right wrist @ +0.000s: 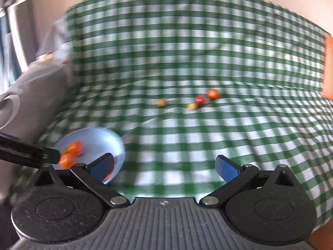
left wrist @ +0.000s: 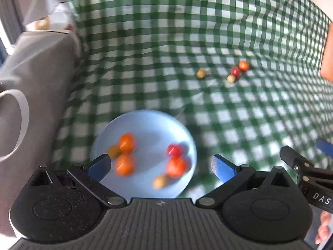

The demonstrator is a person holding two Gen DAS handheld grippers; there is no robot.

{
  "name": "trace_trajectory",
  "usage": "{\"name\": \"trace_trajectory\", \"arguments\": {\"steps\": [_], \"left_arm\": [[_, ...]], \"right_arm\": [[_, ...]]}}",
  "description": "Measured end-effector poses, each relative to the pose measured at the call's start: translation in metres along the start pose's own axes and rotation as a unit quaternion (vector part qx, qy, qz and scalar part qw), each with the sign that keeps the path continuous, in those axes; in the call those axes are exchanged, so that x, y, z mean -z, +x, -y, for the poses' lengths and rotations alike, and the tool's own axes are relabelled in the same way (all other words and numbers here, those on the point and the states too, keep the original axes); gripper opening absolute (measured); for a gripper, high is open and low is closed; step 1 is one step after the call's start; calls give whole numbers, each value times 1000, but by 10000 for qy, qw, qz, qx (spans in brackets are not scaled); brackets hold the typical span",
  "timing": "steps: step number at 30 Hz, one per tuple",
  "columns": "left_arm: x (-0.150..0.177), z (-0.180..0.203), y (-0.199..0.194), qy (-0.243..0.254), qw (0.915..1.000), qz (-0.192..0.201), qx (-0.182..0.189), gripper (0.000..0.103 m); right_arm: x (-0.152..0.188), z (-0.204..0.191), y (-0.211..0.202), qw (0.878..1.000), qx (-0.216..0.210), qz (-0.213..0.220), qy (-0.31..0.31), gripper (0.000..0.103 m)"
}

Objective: Organize fruits
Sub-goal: 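Grasp a tan fruit with the left tool while the right grasps a red tomato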

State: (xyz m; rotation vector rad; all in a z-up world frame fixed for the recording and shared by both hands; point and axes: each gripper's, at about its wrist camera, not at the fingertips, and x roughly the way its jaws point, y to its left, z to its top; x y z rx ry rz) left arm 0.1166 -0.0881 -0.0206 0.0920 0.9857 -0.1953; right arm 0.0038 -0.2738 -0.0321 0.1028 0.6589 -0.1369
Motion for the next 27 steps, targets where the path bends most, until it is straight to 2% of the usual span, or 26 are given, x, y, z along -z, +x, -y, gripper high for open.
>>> {"name": "trace_trajectory", "arguments": {"steps": [5, 10, 14, 18, 21, 24, 27], "left_arm": [[-64, 33, 61, 135, 9993, 191, -278, 103], [-118, 59, 130, 222, 9983, 296, -456, 103], [-148, 77, 185, 251, 9982, 400, -364, 103], [-160, 85, 227, 273, 9977, 400, -476, 103], [-166, 90, 253, 367, 9975, 367, -488, 103], [-168, 92, 273, 419, 9976, 272, -482, 103], [-171, 91, 294, 479, 9978, 2, -448, 103]], "right_arm": [[-30, 50, 62, 9988, 378, 222, 215, 102], [-62, 88, 148, 9973, 498, 322, 431, 102], [-81, 109, 225, 9969, 620, 226, 433, 102], [-92, 127, 285, 9965, 260, 13, 791, 102], [-99, 120, 319, 9974, 14, -76, 720, 100], [-103, 109, 345, 9984, 20, -151, 539, 99], [-102, 100, 362, 9986, 84, -359, 367, 89]]}}
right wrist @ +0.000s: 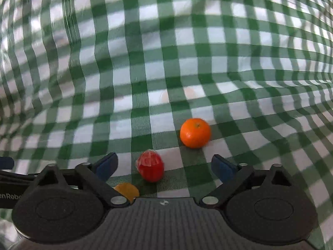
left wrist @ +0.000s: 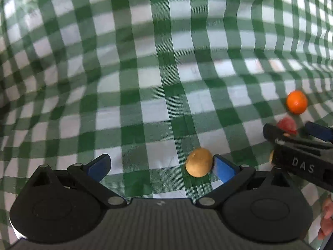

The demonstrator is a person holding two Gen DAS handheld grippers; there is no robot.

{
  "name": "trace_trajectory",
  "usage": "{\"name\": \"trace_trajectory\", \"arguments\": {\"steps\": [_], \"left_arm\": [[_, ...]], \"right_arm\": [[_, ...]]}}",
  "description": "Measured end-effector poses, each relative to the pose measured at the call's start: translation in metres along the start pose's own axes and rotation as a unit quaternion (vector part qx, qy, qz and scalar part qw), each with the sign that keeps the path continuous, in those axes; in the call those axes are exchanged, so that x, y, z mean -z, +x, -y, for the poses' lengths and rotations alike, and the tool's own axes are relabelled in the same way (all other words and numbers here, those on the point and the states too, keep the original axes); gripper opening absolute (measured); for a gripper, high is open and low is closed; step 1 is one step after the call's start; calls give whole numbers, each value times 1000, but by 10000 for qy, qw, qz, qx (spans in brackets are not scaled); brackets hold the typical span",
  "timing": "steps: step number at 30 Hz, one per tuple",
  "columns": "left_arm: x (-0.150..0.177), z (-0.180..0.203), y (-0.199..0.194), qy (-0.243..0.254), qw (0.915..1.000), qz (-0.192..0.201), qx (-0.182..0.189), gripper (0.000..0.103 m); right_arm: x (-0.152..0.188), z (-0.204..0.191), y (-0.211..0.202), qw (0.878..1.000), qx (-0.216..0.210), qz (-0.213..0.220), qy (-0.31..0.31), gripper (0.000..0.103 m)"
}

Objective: Organize fruits
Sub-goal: 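Grasp a tan fruit with the left tool while the right grasps a red tomato, then carry the tan fruit and red tomato over the plate and open both tools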

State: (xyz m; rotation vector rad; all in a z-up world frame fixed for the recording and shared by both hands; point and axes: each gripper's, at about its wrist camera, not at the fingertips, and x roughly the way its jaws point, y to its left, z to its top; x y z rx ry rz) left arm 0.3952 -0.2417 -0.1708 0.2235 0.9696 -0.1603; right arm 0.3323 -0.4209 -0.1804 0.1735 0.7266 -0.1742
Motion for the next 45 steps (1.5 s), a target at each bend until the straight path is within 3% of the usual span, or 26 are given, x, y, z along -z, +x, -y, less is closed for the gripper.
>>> {"name": "trace_trajectory", "arguments": {"steps": [2, 3, 4, 5, 6, 9, 14, 22, 28, 34, 45], "left_arm": [[-1, -5, 0, -143, 9997, 85, 182, 100], [-1, -7, -1, -212, 9992, 132, 323, 83], [-2, -10, -5, -279, 9981, 200, 517, 68], [-4, -9, -8, -284, 9968, 248, 703, 37], [-5, -11, -10, -283, 9954, 227, 890, 26], [-6, -19, -17, -453, 9912, 196, 1226, 26], [1, -24, -52, -296, 9917, 467, 1158, 26], [46, -42, -132, -439, 9918, 366, 1145, 27], [102, -56, -196, -407, 9950, 222, 887, 27], [158, -84, -243, -445, 9961, -84, 753, 27], [214, -141, -304, -763, 9959, 18, 484, 27]], "right_arm": [[1, -9, 0, 9994, 213, 57, -254, 62], [2, -12, -1, 9988, 171, 105, -446, 53], [2, -14, -3, 9986, 74, 118, -512, 34], [1, -15, -4, 9985, 69, 90, -536, 30], [1, -15, -5, 9984, 55, 70, -559, 30], [1, -10, -11, 9988, 71, 103, -467, 30], [-2, 5, -42, 9994, 82, 278, -204, 30], [30, 16, -124, 9997, -118, 214, -39, 30], [76, -9, -188, 9995, -319, -71, 10, 30], [116, -37, -242, 9947, -786, -537, 390, 30], [134, -124, -311, 9890, -1356, -537, -260, 30]]}}
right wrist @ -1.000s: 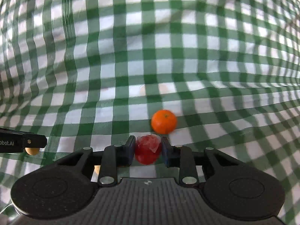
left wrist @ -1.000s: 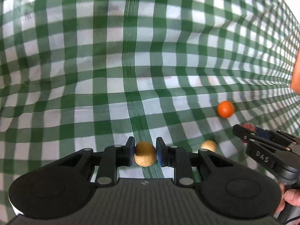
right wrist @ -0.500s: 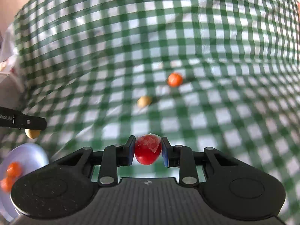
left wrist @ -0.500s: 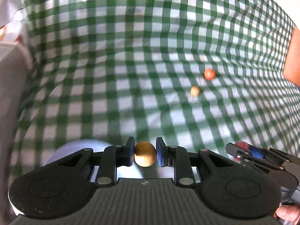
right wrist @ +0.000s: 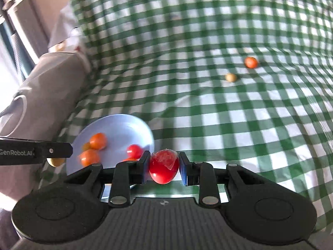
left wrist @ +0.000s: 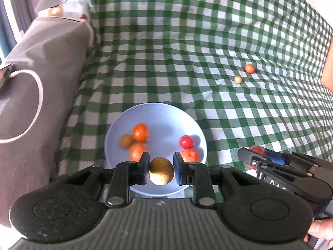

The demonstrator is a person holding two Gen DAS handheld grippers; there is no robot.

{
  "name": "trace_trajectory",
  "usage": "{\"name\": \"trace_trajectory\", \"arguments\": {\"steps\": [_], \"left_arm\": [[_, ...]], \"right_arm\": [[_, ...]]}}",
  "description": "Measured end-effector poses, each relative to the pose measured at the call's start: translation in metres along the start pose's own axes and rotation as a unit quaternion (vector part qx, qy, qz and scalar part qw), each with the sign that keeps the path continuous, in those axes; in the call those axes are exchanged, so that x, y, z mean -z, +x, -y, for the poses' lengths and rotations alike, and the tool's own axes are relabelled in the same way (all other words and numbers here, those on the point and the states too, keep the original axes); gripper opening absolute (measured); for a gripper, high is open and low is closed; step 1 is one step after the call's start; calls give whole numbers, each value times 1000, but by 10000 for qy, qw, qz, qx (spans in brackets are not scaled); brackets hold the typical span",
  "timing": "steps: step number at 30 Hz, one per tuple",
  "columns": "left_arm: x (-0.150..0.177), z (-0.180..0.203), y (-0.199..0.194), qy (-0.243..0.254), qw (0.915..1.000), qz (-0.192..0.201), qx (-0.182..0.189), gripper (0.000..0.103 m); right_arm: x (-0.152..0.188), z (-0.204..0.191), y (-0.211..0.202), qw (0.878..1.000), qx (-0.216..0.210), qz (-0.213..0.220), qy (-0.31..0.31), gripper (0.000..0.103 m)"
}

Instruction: Organize fruits

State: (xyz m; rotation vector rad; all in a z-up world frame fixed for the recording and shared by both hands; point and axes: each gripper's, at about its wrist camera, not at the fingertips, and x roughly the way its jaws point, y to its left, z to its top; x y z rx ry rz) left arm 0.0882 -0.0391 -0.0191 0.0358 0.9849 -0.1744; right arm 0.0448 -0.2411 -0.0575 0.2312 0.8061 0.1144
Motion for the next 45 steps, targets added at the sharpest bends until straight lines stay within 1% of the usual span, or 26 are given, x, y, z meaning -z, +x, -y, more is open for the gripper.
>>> {"name": "trace_trajectory", "arguments": {"steps": [6, 10, 15, 21, 27, 32, 34, 35, 36, 37, 38, 39, 41, 42, 43, 44, 45], "left_arm": [[7, -22, -15, -177, 9998, 123, 23, 27], [7, -34, -18, -286, 9994, 178, 18, 27], [4, -42, -13, -366, 9992, 168, 27, 27], [-5, -45, 1, -338, 9993, 164, 18, 27], [-15, -44, 27, -260, 9996, 119, 80, 27], [-21, -52, 55, -323, 9994, -76, 56, 27], [-21, -56, 62, -292, 9995, -111, 81, 36], [-21, -57, 64, -282, 9995, -104, 69, 50], [-20, -59, 65, -271, 9996, -82, 44, 69], [-19, -60, 64, -265, 9996, -53, 16, 79], [-18, -60, 63, -264, 9996, -4, -29, 93], [-18, -61, 60, -263, 9996, 56, -68, 98], [-16, -59, 53, -183, 9996, 166, -119, 101], [-15, -57, 49, -101, 9997, 182, -152, 101], [-13, -55, 44, -26, 9996, 187, -192, 101], [-11, -53, 39, 27, 9996, 194, -219, 101], [-7, -51, 33, 77, 9995, 203, -245, 101]], "right_arm": [[1, -33, -13, 9995, -169, 29, -277, 30], [1, -45, -16, 9990, -193, 28, -408, 30], [0, -53, -11, 9985, -198, -20, -505, 30], [-4, -58, 3, 9982, -214, -95, -548, 30], [-9, -61, 25, 9976, -206, -180, -635, 30], [-13, -67, 54, 9955, -167, -183, -914, 30], [-12, -68, 68, 9940, -118, -252, -1054, 31], [-11, -68, 75, 9932, -122, -313, -1111, 31], [-9, -68, 82, 9924, -132, -398, -1160, 32], [-8, -68, 86, 9916, -152, -466, -1194, 33], [-7, -68, 90, 9907, -205, -534, -1232, 45], [-7, -70, 90, 9903, -198, -552, -1262, 52], [-7, -71, 85, 9896, -147, -484, -1348, 69], [-6, -70, 81, 9889, -123, -465, -1406, 74], [-6, -70, 75, 9886, -77, -458, -1435, 84], [-5, -69, 69, 9886, -14, -452, -1438, 91], [-3, -67, 60, 9888, 16, -461, -1420, 93]]}}
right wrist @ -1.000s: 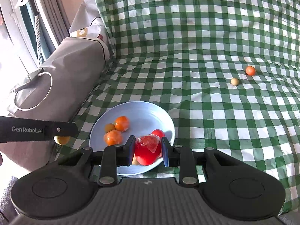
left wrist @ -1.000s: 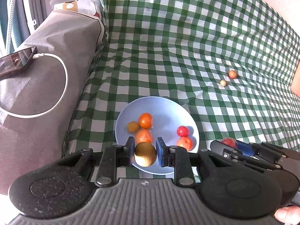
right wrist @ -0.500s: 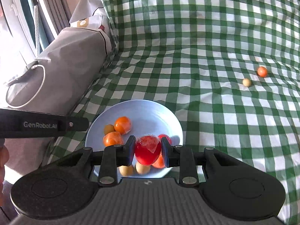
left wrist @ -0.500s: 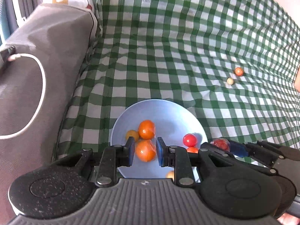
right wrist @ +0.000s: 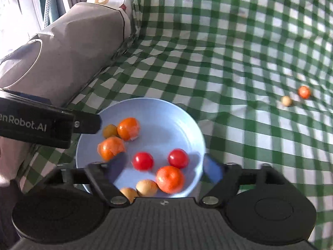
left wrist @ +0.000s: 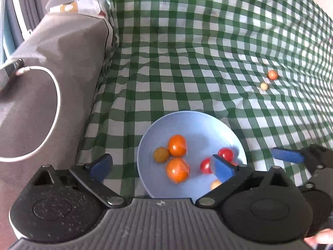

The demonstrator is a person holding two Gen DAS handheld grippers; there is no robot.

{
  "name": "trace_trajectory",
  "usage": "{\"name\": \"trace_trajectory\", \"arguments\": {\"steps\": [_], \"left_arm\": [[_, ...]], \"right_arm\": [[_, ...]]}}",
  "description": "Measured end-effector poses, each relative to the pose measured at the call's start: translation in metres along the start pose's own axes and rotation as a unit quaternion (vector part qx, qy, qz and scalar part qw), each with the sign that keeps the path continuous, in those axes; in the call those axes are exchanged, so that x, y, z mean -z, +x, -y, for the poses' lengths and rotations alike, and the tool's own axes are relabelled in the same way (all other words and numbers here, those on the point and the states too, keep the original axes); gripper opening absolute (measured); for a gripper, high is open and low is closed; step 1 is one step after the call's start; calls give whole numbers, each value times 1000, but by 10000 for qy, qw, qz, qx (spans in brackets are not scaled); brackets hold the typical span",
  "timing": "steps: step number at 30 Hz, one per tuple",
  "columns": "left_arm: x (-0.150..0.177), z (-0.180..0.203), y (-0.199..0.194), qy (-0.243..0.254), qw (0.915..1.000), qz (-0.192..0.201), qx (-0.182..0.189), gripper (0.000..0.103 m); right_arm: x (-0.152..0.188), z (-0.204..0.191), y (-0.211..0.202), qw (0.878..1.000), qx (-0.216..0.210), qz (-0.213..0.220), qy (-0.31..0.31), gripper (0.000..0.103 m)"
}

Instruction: Organize fruits

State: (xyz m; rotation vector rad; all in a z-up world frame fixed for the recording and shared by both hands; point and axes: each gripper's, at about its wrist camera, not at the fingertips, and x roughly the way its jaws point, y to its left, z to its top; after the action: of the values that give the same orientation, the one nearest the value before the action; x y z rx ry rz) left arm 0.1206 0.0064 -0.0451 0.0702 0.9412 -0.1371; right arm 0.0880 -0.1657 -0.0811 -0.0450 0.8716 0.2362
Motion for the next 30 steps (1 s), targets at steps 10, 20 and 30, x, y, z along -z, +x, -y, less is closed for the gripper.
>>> {"name": "trace_trajectory", "arguments": {"steps": [10, 20, 30], "left_arm": [[29, 3, -69, -89, 9996, 158, -203, 103], [59, 9, -124, 32, 9985, 447, -317, 103], [54, 17, -156, 15, 9968, 770, -192, 103]], "right_arm": [[42, -12, -92, 9995, 179, 97, 251, 102], [69, -41, -152, 9970, 273, 650, 315, 102], [74, -51, -181, 9938, 339, 1008, 311, 102]]}}
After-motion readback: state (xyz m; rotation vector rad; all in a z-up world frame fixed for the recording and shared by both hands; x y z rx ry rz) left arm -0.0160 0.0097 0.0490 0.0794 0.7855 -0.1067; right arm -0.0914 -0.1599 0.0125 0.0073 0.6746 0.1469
